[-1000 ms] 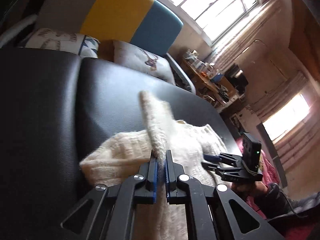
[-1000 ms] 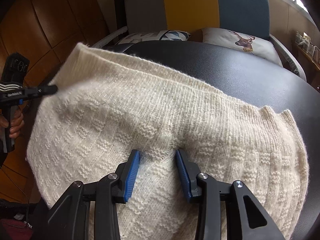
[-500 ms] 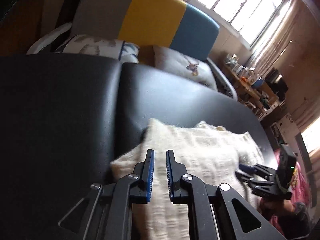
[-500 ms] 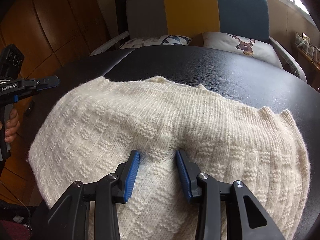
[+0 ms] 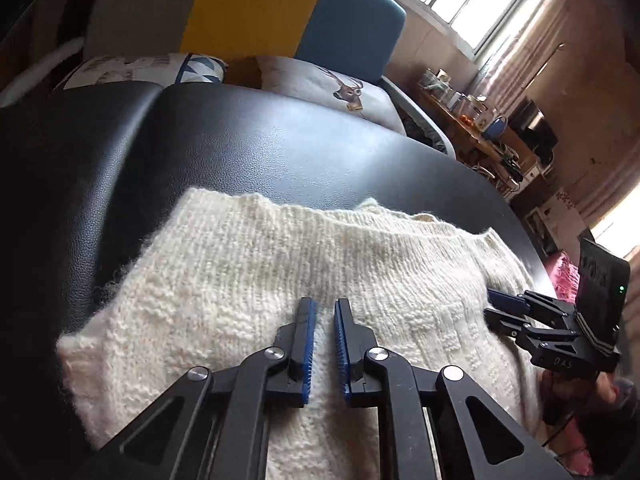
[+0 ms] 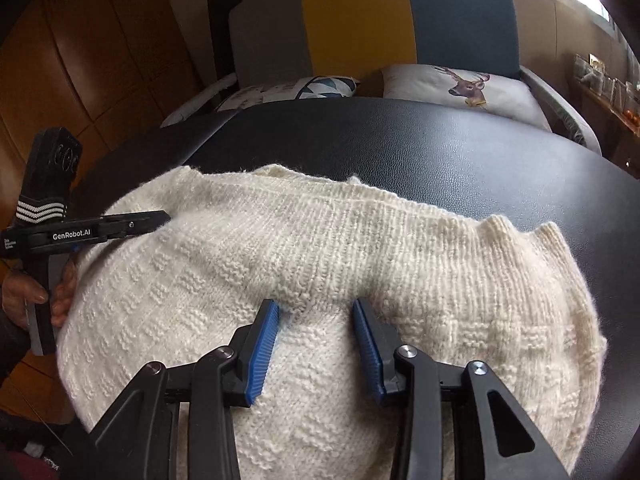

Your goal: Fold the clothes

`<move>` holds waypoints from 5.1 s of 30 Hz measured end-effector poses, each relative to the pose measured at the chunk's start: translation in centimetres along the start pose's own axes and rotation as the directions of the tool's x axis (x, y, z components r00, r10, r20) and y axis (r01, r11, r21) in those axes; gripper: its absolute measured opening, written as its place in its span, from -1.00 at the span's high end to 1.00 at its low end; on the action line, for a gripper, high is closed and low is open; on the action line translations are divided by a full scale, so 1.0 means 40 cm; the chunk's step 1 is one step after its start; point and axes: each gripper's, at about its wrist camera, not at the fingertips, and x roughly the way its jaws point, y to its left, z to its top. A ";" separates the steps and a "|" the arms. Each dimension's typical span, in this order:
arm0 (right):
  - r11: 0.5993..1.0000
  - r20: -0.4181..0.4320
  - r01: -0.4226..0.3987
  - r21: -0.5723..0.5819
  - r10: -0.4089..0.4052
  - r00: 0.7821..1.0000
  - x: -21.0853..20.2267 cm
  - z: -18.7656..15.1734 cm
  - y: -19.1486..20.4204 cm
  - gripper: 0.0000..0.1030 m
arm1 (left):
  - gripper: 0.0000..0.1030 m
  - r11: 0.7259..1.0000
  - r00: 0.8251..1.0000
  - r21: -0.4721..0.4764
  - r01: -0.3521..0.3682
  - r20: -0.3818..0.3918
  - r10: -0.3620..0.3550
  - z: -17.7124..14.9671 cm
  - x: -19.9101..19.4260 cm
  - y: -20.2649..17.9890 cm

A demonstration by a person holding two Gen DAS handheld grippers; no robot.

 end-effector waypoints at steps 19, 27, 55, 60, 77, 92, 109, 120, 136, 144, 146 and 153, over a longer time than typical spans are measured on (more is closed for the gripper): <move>0.992 -0.062 0.080 0.098 -0.074 0.995 -0.164 -0.128 -0.194 0.22 | -0.44 0.963 0.997 -0.267 -0.026 0.060 0.043 -0.112 -0.294 0.166; 0.990 -0.023 0.082 0.114 -0.080 0.997 -0.160 -0.148 -0.192 0.20 | -0.50 0.931 0.999 -0.362 0.050 0.037 -0.039 -0.116 -0.243 0.211; 0.991 -0.307 0.050 -0.127 -0.087 0.948 -0.080 -0.090 -0.070 0.10 | 0.69 0.947 0.994 -0.310 0.087 0.088 -0.063 -0.003 -0.237 0.185; 0.991 -0.363 -0.003 -0.133 -0.046 0.931 -0.039 -0.075 0.006 -0.01 | 0.69 0.964 0.994 -0.265 0.012 0.104 0.016 0.081 -0.300 0.167; 0.961 -0.264 -0.011 -0.278 -0.065 0.962 -0.013 -0.169 0.155 -0.91 | 0.70 0.916 0.963 -0.315 0.250 0.181 -0.201 0.165 -0.425 -0.064; 0.965 -0.057 0.060 -0.257 -0.077 0.995 -0.078 -0.291 0.193 -1.00 | 0.70 0.872 0.914 -0.284 0.398 0.202 -0.351 0.221 -0.390 -0.325; 0.974 0.027 -0.224 -0.019 0.225 0.974 -0.314 -0.369 0.036 -0.78 | 0.69 0.884 0.917 -0.288 0.367 -0.048 -0.396 0.121 -0.173 -0.508; 0.981 0.036 -0.159 0.108 0.156 0.987 -0.397 -0.470 -0.030 -0.78 | 0.67 0.923 0.879 -0.237 0.302 -0.305 -0.366 0.015 -0.031 -0.626; 0.761 0.206 -0.501 0.411 0.458 0.865 -0.541 -0.595 -0.021 -0.78 | -0.32 0.741 0.817 -0.445 0.502 -0.036 -0.575 -0.011 -0.263 -0.378; 0.581 0.301 -0.618 0.530 0.552 0.778 -0.553 -0.636 0.049 -0.79 | -0.33 0.601 0.817 -0.637 0.484 0.081 -0.571 -0.239 -0.280 -0.088; 0.627 0.295 -0.592 0.506 0.519 0.802 -0.592 -0.613 0.067 -0.82 | -0.33 0.538 0.784 -0.667 0.515 0.114 -0.610 -0.271 -0.260 -0.065; 0.818 0.273 -0.490 0.303 0.418 0.867 -0.621 -0.313 0.045 -0.84 | -0.33 0.462 0.704 -0.700 0.544 0.081 -0.705 -0.306 -0.175 -0.110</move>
